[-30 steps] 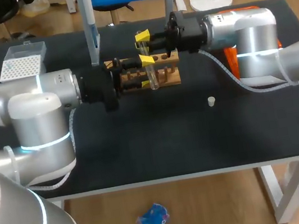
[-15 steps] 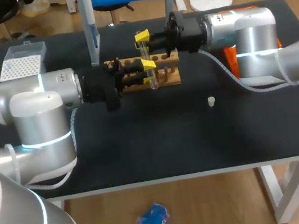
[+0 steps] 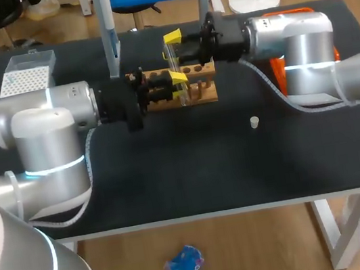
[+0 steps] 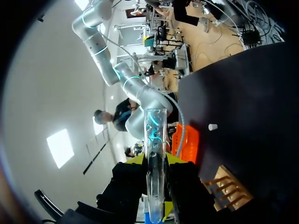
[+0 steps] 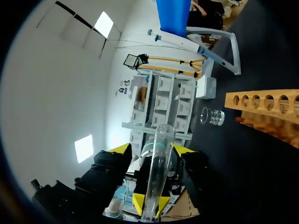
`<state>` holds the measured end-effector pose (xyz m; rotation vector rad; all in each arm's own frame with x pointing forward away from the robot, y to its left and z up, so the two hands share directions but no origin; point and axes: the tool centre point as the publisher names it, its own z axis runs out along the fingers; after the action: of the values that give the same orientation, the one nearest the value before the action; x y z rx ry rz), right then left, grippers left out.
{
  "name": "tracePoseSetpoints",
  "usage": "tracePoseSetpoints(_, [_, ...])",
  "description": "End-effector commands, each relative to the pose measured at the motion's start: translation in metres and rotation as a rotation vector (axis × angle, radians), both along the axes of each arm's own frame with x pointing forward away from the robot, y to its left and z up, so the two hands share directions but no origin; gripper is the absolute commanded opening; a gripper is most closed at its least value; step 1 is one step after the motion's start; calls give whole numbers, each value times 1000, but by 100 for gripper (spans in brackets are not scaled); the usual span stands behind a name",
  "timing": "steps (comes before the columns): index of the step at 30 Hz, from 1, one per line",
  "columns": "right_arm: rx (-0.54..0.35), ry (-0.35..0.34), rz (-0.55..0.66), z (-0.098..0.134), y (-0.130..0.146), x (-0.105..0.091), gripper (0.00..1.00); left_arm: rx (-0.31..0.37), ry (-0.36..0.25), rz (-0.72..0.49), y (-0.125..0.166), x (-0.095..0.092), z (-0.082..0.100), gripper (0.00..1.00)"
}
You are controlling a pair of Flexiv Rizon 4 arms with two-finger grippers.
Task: Invert the test tube, pick up the pipette, mount the tip to pipette, aspirate from beaker and dispense into the tube, eject the tip, return the pipette, and cap with the stopper.
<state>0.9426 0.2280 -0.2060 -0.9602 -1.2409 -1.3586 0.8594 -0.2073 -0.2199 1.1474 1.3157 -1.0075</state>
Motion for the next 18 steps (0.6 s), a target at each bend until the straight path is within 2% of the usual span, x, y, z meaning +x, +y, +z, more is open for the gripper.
tracePoseSetpoints(1, [-21,-54,-13,8,-12,-3,100,-9,31,22,6,-1,8,0])
tracePoseSetpoints(4, [-43,-138,-14,14,-21,-4,100,-8,80,43,10,2,14,0])
tracePoseSetpoints(7, [-83,-256,-12,19,-32,-3,100,1,145,58,16,8,19,0])
tracePoseSetpoints(9, [-79,-321,-19,21,-40,-1,100,7,211,49,18,10,22,0])
tracePoseSetpoints(10, [-98,-374,-18,22,-44,0,100,8,249,33,20,12,23,0])
tracePoseSetpoints(12, [-126,-500,-7,22,-53,2,100,1,375,5,22,15,25,0])
tracePoseSetpoints(13, [-135,-591,-2,23,-58,3,100,4,418,-13,23,17,26,0])
tracePoseSetpoints(14, [-146,-651,8,23,-63,4,100,12,458,-24,24,18,26,0])
tracePoseSetpoints(15, [-148,-741,23,23,-67,5,100,-19,531,-49,24,20,27,0])
tracePoseSetpoints(16, [-154,-816,33,23,-72,6,100,-21,592,-58,26,23,29,0])
tracePoseSetpoints(17, [-149,-876,44,23,-76,7,100,-12,630,-67,26,24,29,0])
tracePoseSetpoints(18, [-140,-934,45,23,-79,7,100,-26,701,-83,26,26,29,0])
